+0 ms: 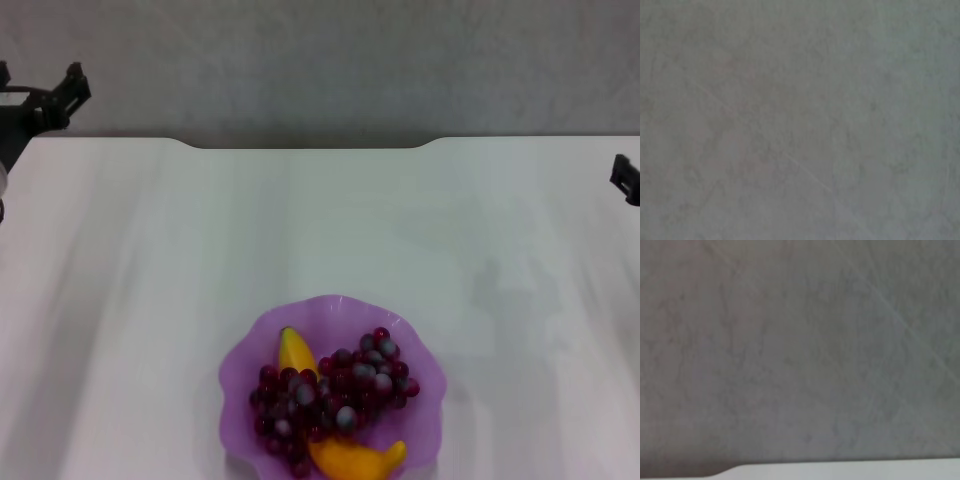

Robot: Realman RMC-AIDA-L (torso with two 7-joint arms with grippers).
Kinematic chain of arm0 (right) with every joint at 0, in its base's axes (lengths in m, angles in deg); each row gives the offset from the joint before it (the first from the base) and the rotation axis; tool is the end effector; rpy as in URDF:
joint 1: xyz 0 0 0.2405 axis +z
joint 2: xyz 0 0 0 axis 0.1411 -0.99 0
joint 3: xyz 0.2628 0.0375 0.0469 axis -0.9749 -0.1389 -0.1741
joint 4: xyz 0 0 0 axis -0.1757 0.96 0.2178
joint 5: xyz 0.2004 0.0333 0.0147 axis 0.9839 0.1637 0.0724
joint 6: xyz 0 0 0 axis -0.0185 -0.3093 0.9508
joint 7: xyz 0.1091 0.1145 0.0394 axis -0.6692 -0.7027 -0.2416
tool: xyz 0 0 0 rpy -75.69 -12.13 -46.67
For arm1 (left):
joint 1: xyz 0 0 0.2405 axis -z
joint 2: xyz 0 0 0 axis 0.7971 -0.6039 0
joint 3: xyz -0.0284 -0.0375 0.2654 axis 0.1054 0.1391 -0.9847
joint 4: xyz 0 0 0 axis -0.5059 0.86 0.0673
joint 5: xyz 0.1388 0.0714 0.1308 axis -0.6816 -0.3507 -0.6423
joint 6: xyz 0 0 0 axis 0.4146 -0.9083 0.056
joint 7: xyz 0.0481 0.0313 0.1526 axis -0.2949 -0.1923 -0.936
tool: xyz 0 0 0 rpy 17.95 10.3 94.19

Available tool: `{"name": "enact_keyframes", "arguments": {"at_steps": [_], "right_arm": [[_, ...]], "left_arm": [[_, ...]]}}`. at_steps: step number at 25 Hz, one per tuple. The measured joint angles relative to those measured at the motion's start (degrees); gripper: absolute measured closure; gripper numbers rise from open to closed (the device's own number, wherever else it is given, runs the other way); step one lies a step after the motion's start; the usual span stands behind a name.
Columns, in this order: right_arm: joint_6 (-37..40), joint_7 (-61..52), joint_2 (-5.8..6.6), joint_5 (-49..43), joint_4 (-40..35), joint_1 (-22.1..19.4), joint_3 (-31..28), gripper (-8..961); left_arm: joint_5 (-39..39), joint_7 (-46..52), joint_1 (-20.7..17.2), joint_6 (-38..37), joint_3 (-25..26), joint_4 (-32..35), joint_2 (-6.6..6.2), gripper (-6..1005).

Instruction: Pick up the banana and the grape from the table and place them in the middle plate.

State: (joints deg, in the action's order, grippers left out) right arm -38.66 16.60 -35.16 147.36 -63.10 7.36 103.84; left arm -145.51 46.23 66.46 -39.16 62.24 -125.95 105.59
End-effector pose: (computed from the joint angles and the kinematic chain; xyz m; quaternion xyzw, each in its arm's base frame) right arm 0.3249 0.4085 0.0336 -0.6965 0.3809 0.1469 0.5900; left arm -0.2610 0.4159 0.0590 -0.6806 -0.2889 -0.2433 0.6277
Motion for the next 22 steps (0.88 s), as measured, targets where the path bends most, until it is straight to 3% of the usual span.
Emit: {"name": "enact_keyframes", "arguments": {"at_steps": [9,17,22], "right_arm": [[3.9,-1.59,0.0,0.12,0.82,-0.17,1.85,347],[3.96,-1.61,0.01,0.04,1.87,0.04,2.52,347],[3.83,-1.61,0.0,-0.15,1.92,0.03,2.63,347]], "left_arm": [[-1.93,7.04,-1.31,-11.04,-2.4,2.15,-0.71,109],[-18.18,5.44,-1.93,-21.75,-1.74,4.78,-0.76,108],[-25.17,3.41,-2.99,-26.1,0.96,4.67,0.22,108]]}}
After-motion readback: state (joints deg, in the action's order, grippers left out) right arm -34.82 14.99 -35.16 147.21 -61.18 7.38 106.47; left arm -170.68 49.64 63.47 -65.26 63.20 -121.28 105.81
